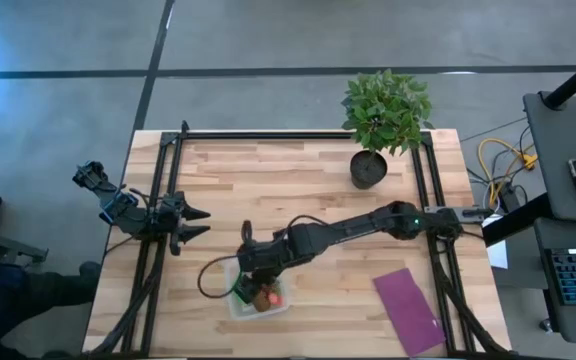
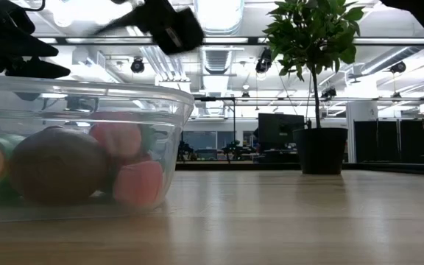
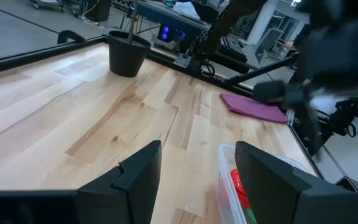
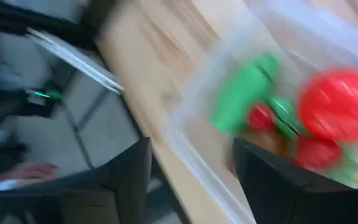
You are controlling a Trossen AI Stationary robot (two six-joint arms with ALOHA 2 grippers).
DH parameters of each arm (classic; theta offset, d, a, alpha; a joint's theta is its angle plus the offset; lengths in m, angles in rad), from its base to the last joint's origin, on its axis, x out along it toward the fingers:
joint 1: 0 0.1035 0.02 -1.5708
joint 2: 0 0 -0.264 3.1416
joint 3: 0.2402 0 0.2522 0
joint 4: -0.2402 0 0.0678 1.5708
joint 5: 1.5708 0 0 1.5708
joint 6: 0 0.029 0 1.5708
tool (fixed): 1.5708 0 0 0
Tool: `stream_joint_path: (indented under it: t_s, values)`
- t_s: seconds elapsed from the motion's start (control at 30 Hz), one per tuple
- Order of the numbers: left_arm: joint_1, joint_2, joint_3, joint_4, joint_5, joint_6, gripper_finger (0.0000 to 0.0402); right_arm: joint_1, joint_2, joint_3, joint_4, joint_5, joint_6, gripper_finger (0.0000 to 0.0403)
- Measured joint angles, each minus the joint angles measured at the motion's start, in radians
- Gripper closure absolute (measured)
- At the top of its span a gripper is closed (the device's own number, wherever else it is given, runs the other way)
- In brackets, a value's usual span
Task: Pick and placing Produce into tupperware
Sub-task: Return to Home Position
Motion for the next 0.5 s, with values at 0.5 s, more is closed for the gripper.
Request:
stream_joint_path:
  t_s: [0.5]
  values:
    - [0.0,-0.001,0.0,0.0,0.0,0.0,0.021,-0.007,-0.234,0.002,0.251,0.052,-0.17,0.0186]
